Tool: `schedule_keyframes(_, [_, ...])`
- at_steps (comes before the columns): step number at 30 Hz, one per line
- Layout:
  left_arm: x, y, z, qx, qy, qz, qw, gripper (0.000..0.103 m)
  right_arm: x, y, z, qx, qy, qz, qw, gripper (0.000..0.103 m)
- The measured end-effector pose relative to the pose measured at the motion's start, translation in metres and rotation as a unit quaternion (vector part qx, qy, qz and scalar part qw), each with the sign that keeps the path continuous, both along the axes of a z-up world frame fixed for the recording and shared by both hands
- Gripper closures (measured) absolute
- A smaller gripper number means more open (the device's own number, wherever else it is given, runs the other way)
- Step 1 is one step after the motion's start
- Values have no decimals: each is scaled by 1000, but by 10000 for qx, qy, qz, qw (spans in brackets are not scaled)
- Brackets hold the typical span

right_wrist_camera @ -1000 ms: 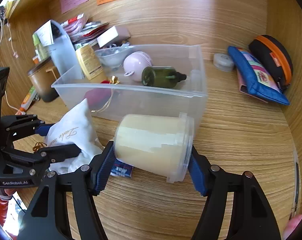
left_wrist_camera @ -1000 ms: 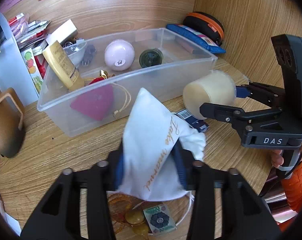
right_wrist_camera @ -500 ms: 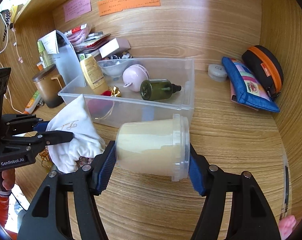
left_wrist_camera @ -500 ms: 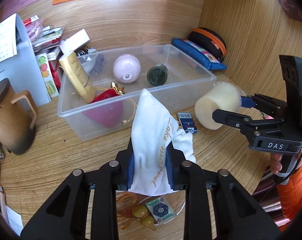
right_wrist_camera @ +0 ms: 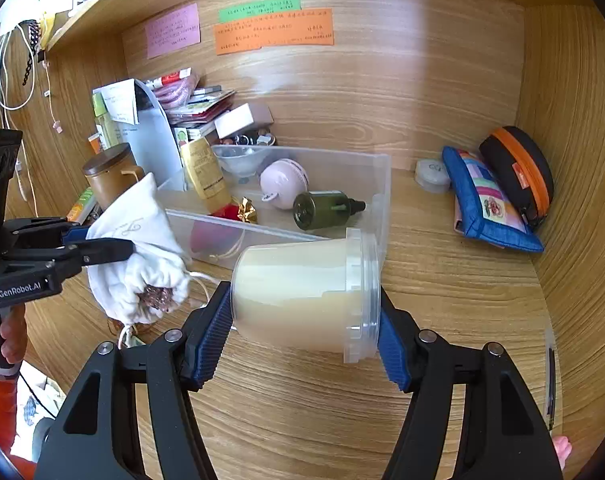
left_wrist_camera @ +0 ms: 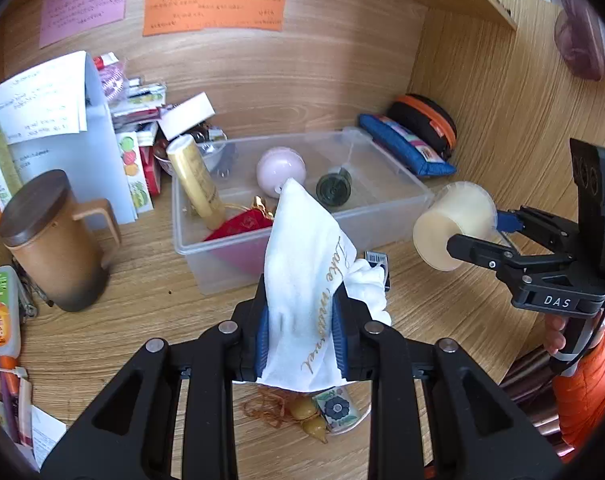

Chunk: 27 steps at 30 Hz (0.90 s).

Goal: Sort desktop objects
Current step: 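Grasp the white cloth bag with the left tool while the right tool grasps the cream jar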

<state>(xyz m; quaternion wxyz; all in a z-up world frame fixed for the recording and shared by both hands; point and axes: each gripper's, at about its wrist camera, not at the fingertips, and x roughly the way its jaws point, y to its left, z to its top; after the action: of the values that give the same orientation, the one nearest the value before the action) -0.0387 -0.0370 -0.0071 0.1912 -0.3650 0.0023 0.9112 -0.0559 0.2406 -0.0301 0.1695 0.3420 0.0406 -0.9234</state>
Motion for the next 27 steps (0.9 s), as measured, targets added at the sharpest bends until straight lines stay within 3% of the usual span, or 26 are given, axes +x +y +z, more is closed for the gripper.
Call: schedule_keyframes(27, [-10, -34, 41, 342, 443, 283, 9980, 77, -5, -8, 38, 86, 370, 124, 9992, 41])
